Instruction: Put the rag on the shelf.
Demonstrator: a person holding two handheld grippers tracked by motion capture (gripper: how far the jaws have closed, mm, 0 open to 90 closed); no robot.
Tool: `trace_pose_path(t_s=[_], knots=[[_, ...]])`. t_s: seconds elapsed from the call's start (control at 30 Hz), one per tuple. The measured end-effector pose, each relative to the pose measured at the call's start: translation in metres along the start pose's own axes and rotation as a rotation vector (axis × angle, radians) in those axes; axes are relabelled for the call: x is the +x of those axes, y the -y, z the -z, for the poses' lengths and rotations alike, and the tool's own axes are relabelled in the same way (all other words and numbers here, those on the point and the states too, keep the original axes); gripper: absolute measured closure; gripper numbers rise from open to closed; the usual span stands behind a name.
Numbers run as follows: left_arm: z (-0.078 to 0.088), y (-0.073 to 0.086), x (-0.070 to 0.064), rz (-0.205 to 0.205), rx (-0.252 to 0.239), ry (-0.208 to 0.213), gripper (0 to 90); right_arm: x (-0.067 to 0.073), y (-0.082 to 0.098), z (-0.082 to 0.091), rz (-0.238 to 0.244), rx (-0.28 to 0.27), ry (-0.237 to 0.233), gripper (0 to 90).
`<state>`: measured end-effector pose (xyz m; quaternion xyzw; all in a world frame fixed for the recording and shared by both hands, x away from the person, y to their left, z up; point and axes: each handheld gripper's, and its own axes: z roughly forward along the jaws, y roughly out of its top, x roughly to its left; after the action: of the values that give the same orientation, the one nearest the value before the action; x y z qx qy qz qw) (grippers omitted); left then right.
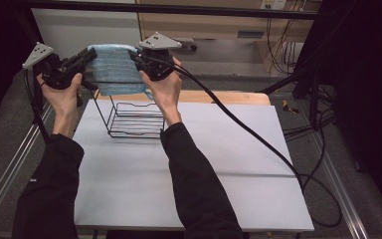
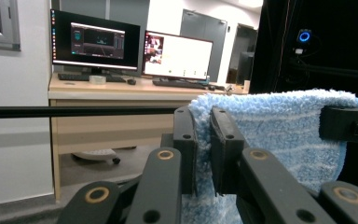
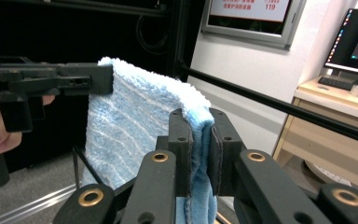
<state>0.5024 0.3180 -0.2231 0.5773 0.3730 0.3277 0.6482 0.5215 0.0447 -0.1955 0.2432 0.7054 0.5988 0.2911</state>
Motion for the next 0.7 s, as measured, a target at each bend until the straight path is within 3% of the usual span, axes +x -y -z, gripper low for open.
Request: trace_pose_path(t_s=[0.3, 0.43, 0.7], knots=[[0.006, 0.009, 0.001, -0.012, 0.023, 0.023, 82.0, 0.005, 0.003, 0.003, -0.005, 0.039, -0.003, 81.7], [0.006, 0.012, -0.003, -0.025, 0.032, 0.039, 81.9, 0.001, 0.011, 0.007, -0.046, 0.038, -0.017, 81.7], [0.009, 0.014, -0.008, -0.041, 0.055, 0.059, 81.9, -0.001, 0.021, 0.017, -0.052, 0.027, -0.046, 81.7]])
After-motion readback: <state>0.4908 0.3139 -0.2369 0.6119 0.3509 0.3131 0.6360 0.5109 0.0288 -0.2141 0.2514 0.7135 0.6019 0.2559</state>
